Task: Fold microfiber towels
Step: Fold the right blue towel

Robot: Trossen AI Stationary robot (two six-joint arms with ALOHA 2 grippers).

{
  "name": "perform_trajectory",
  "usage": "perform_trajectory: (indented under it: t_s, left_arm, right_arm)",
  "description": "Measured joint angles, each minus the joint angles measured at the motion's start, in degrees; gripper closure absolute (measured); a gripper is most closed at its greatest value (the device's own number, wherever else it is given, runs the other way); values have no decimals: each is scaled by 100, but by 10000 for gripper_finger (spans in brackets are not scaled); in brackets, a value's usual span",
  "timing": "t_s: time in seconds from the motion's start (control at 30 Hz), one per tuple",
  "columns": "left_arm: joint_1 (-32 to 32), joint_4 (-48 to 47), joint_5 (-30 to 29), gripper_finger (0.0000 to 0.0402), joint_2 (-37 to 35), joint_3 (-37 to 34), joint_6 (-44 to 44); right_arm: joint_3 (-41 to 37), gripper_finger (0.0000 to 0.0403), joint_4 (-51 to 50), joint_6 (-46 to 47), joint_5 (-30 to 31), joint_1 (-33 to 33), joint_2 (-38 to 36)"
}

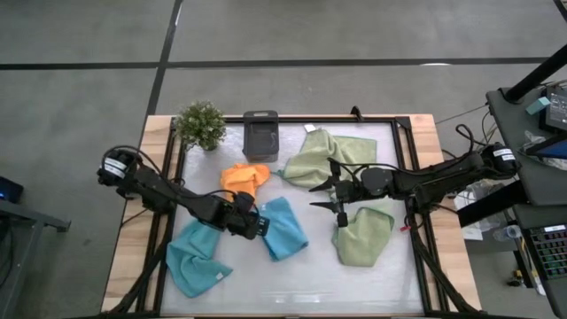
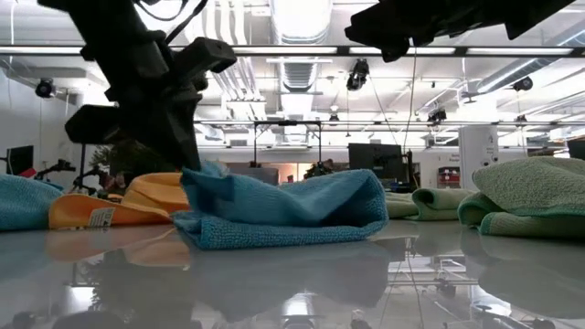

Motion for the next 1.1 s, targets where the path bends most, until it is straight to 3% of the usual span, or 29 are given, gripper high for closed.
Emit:
perform_trajectory:
  t_s: [0.13, 0.53, 0.9, 1.1]
  left_arm:
    - [108, -404, -7, 400, -12, 144, 371]
    - [181, -137, 29, 394, -8, 86, 459]
    - [183, -30, 41, 283, -92, 178, 834]
    - [50, 325, 395, 261, -249, 205, 1541]
  right_arm:
    - [0, 239, 2, 13, 0, 0, 0]
    - [0, 239, -13, 4, -1, 0, 0]
    - [4, 239, -501, 61, -16, 2, 0]
    - [-7, 239, -1170, 282, -59, 260, 227]
